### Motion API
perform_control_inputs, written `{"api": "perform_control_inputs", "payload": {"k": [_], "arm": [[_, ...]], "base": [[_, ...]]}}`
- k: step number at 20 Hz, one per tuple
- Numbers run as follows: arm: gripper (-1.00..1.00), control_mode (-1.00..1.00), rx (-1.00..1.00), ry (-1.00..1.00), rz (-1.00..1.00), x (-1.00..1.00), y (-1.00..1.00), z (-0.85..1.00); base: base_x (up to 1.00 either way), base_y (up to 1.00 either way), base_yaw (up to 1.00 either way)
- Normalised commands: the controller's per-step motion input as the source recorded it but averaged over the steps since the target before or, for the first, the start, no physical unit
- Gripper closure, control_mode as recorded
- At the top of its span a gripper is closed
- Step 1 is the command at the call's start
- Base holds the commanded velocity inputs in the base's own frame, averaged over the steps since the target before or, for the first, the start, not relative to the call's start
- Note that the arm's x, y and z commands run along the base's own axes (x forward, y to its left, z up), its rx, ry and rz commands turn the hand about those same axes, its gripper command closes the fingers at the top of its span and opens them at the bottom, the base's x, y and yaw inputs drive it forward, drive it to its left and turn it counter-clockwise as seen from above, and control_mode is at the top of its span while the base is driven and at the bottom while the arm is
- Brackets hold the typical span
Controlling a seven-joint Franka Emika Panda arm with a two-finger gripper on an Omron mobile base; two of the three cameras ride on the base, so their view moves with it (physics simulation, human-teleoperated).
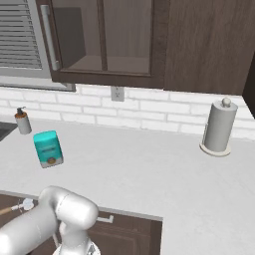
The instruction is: Pick the pizza cutter from the drawer and place it on the counter.
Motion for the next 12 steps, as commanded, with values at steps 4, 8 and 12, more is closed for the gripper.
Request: {"api": "perform_control_inputs", "payload": {"k": [4, 8, 12], "arm": [[-1.0, -1.0, -0.17, 0.24, 0.14, 0.0, 0.0, -0.52], [-1.0, -1.0, -0.2, 0.26, 0.18, -0.07, 0.0, -0.47], [-1.0, -1.0, -0.24, 0.34, 0.24, -0.58, -0.01, -0.44]], "base": [[0.0, 0.0, 0.0], [0.0, 0.0, 0.0], [0.0, 0.0, 0.0]]}}
